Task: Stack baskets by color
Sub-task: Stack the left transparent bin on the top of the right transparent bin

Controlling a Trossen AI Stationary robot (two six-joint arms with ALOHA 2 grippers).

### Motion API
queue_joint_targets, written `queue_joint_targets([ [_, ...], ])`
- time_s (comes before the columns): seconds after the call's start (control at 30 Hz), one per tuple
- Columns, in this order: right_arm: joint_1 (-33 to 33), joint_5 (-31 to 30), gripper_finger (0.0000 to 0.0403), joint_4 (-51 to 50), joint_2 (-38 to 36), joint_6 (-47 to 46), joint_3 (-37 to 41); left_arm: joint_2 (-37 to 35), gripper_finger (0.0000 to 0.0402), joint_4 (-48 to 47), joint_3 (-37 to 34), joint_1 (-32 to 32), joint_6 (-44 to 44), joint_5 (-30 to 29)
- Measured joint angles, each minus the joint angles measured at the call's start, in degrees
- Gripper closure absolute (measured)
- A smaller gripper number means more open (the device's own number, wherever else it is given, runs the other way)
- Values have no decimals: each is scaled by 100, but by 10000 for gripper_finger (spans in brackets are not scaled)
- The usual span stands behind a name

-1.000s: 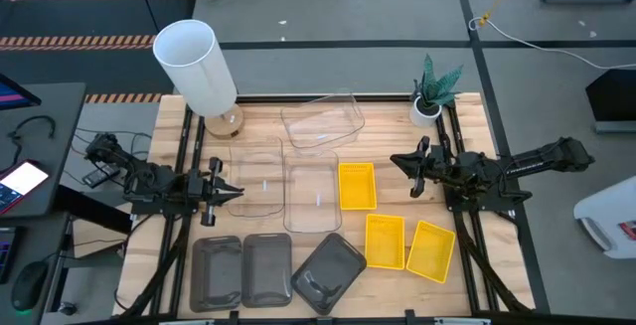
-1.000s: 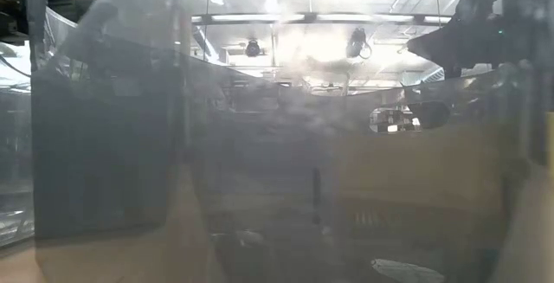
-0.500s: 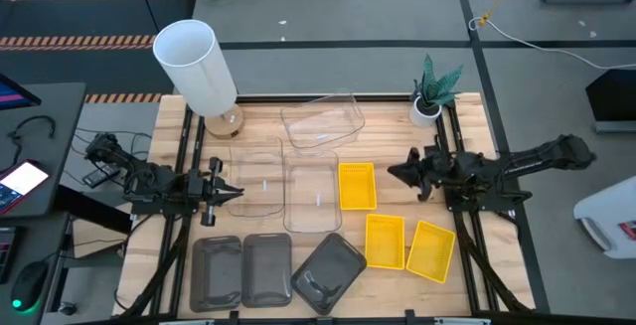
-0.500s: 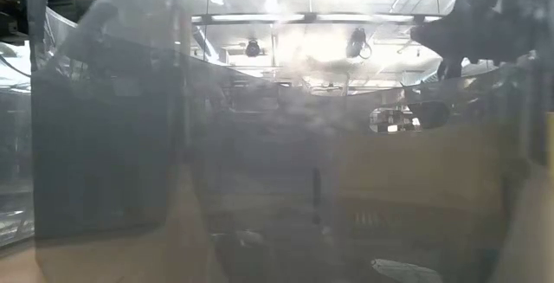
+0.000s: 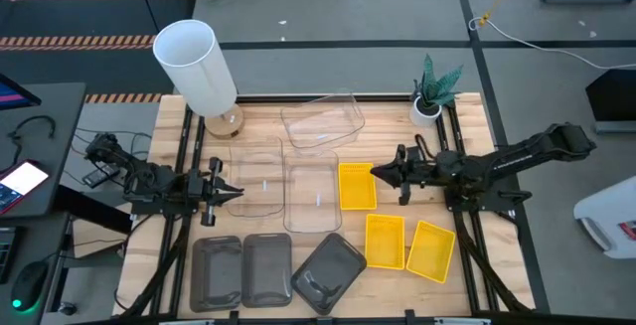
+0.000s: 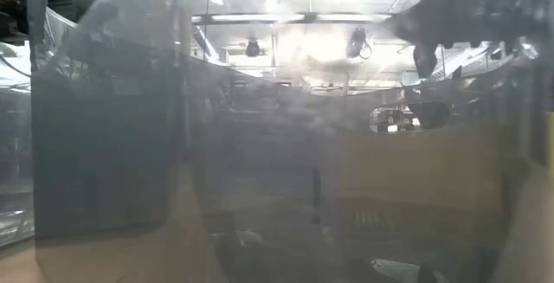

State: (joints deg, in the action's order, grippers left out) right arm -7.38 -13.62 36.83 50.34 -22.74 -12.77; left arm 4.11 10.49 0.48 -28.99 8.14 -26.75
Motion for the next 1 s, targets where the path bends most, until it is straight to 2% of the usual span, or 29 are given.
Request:
queue_joint_targets([
  [0.17, 18, 51, 387, -19, 900, 415, -541, 1, 367, -3, 0, -1, 0, -1],
  [0.33, 36, 541, 386, -129, 1751, 885, -1289, 1, 368, 0, 0, 1, 0, 1],
  [0.5, 39, 581, 372, -892, 2495, 944, -2087, 1, 375, -3, 0, -1, 0, -1],
  [0.83, -67, 583, 275, -2005, 3850, 1119, -3650, -1, 368, 3, 0, 0, 0, 0],
  [1.0, -217, 578, 241, -2523, 4335, 1142, -4351, -1, 372, 1, -1, 0, 0, -1],
])
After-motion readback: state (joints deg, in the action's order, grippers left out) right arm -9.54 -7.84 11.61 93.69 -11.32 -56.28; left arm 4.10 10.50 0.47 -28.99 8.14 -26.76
